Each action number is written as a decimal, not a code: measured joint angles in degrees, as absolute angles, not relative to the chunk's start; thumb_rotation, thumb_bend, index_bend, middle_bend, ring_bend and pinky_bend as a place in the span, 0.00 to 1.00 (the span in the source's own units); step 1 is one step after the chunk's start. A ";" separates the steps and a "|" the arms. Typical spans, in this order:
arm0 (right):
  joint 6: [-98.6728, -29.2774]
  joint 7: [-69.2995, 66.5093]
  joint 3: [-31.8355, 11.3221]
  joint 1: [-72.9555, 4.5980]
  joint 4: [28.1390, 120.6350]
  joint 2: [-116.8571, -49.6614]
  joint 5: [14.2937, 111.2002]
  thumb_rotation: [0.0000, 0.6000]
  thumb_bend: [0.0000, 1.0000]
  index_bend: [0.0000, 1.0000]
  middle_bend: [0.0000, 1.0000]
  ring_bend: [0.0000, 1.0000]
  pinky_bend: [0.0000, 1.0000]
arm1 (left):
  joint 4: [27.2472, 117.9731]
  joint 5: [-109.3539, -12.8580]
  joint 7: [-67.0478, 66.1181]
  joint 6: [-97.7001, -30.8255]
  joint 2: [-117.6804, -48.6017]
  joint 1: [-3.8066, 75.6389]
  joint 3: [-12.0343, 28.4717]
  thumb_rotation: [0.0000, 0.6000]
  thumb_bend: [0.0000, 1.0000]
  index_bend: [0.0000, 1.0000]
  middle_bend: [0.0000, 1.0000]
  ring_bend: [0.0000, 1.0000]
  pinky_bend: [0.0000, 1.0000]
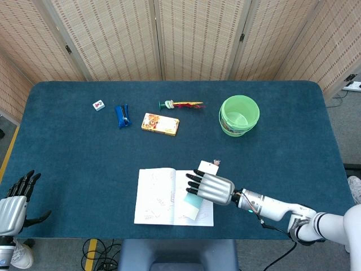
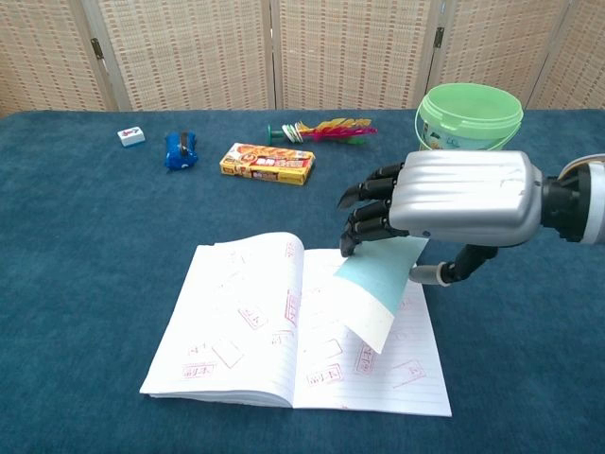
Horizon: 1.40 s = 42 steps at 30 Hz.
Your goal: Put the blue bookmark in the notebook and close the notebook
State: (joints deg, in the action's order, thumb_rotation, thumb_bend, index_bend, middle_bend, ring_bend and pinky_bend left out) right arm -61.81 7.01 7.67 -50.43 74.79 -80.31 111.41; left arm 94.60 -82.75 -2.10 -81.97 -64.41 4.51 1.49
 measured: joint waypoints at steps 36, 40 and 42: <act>-77.85 -14.89 15.53 -59.53 35.45 -99.14 124.18 1.00 0.24 0.29 0.27 0.15 0.23 | 95.94 -80.95 -3.95 -81.26 -63.97 3.92 1.07 1.00 0.20 0.04 0.00 0.08 0.16; -77.53 -15.37 16.54 -59.43 33.34 -100.48 124.07 1.00 0.23 0.29 0.27 0.15 0.22 | 95.95 -80.88 -3.90 -81.26 -63.94 3.84 1.02 1.00 0.19 0.04 0.00 0.08 0.16; -77.40 -15.32 16.94 -59.47 32.36 -101.04 124.11 1.00 0.23 0.29 0.26 0.15 0.21 | 95.90 -80.77 -3.89 -81.25 -63.93 3.82 1.05 1.00 0.20 0.04 0.00 0.08 0.16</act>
